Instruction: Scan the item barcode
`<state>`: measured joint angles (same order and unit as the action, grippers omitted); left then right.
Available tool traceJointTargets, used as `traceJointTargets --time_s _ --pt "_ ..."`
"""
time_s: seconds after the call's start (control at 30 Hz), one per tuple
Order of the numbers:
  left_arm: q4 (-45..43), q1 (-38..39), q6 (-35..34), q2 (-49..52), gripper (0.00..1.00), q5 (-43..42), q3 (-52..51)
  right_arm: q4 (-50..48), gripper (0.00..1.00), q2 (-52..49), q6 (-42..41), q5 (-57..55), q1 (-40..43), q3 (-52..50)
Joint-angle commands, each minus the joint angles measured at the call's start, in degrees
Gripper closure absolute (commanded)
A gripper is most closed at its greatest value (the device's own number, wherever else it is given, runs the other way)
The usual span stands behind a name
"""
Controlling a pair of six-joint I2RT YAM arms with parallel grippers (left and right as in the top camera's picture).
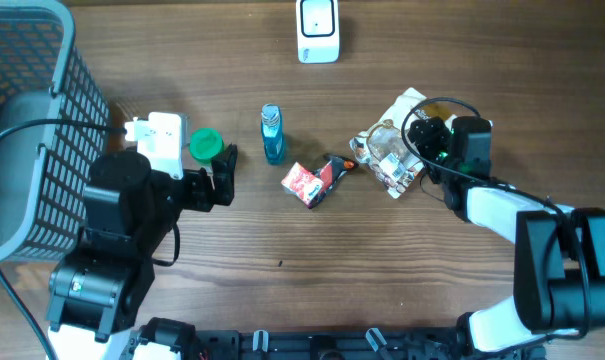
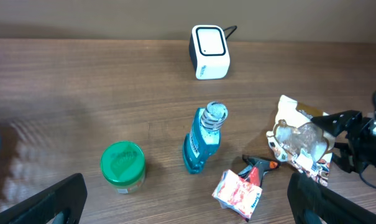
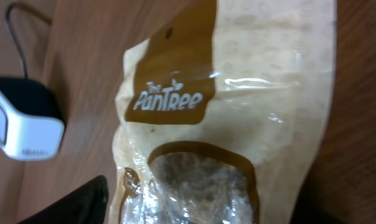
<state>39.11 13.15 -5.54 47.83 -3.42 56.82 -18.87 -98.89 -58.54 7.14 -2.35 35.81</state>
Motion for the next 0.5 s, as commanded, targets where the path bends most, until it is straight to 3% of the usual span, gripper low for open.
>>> traceJointTargets --time_s 0.0,0.2,0.47 --pt "0.17 1.46 -2.27 2.12 0.00 0.31 -0.31 4.68 0.32 -6.19 3.10 3.69 -0.24 -3.67" --pt "-3.06 6.99 -2.25 5.81 0.00 1.01 -0.31 5.42 0.66 -6.19 4.15 3.72 -0.24 -3.67" --pt "-4.39 9.25 -2.27 6.12 0.00 3.30 -0.31 6.47 0.89 -6.14 7.50 3.28 -0.24 -3.67"
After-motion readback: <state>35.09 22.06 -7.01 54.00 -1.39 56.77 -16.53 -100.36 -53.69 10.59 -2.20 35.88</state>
